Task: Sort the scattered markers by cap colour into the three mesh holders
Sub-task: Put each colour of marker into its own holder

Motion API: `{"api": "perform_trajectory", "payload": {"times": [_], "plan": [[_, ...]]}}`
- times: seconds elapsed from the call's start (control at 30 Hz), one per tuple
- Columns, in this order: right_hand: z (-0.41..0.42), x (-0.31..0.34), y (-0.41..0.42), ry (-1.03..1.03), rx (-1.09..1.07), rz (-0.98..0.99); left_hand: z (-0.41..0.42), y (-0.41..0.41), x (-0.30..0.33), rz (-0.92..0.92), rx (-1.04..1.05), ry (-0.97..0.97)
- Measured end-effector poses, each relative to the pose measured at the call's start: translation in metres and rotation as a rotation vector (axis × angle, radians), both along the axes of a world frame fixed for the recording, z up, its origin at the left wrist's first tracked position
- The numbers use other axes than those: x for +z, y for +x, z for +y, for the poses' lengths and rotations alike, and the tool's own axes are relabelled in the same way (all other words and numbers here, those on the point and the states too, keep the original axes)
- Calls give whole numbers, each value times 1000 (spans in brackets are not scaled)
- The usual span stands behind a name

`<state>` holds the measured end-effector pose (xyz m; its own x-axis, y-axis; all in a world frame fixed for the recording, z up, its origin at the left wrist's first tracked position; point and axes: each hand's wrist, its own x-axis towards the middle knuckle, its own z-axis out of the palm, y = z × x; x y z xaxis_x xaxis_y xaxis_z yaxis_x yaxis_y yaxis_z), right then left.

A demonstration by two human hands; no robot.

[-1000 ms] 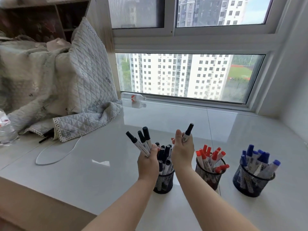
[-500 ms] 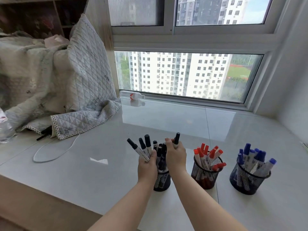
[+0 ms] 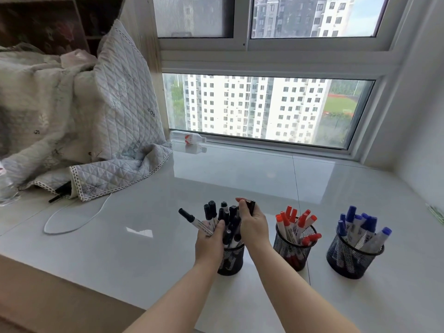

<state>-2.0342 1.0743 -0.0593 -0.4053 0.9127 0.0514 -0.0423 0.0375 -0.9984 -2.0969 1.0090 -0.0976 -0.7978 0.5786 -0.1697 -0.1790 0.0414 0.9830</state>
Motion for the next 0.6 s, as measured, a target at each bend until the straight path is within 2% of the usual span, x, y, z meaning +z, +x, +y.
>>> {"api": "perform_trajectory", "payload": {"times": [0.1,0.23,0.47,0.6], "plan": [[0,7,-1,24,-5,80,-1,-3,6,100,-8,-16],[-6,5,-3,13,32,75,-1,-5,7,304,-37,-114],[3,5,5,7,59,66,-5,-5,5,292,-82,-69],[11,7,8,160,-6,1,-6,-5,14,327,-59,-4]]}}
